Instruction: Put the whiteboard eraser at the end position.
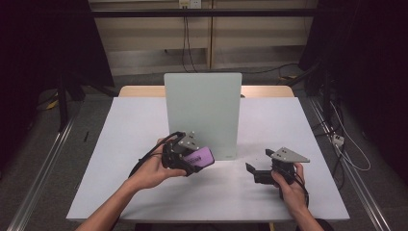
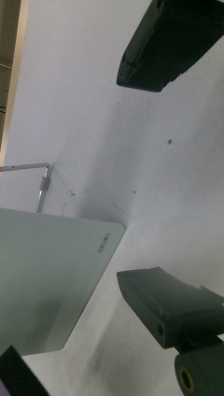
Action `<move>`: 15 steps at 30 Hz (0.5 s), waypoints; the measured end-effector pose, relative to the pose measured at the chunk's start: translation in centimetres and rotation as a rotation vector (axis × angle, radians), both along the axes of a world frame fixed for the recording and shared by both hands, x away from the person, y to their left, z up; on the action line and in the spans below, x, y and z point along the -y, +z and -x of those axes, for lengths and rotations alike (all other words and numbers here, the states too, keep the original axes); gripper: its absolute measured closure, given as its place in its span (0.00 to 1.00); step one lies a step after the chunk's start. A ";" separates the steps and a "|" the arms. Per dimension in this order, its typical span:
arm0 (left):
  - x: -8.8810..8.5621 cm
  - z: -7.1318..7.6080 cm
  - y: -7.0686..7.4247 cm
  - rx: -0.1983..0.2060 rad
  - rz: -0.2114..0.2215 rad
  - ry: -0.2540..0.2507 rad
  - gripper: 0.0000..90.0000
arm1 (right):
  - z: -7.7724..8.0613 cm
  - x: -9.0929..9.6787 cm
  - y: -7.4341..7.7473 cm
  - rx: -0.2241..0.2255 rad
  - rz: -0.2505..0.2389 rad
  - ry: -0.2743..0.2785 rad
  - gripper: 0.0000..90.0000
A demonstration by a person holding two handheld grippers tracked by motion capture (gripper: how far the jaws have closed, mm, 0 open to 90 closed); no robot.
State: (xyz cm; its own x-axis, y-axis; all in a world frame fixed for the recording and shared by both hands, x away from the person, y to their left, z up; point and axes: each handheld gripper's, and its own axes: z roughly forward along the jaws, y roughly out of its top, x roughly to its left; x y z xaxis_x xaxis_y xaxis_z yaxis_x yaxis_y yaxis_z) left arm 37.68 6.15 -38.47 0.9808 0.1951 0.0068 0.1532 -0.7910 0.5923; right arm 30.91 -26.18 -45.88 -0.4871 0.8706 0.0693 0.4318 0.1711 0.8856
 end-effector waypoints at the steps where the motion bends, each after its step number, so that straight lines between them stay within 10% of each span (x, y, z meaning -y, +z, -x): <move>1: 0.1 0.1 -0.2 0.003 0.006 0.002 0.45 | 0.1 -0.1 0.0 -0.002 0.000 -0.001 0.07; 15: 2.2 0.9 -2.8 -0.068 -0.046 -0.036 0.45 | 0.1 -0.2 0.1 0.002 0.007 0.007 0.07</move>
State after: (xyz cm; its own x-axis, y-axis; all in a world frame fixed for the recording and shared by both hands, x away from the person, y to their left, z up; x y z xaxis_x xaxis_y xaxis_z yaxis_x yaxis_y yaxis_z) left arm 36.77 3.96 -41.22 0.9857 0.1605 -0.0516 0.1625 -0.8228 0.5445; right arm 30.76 -25.99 -45.78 -0.4936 0.8675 0.0617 0.4283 0.1808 0.8854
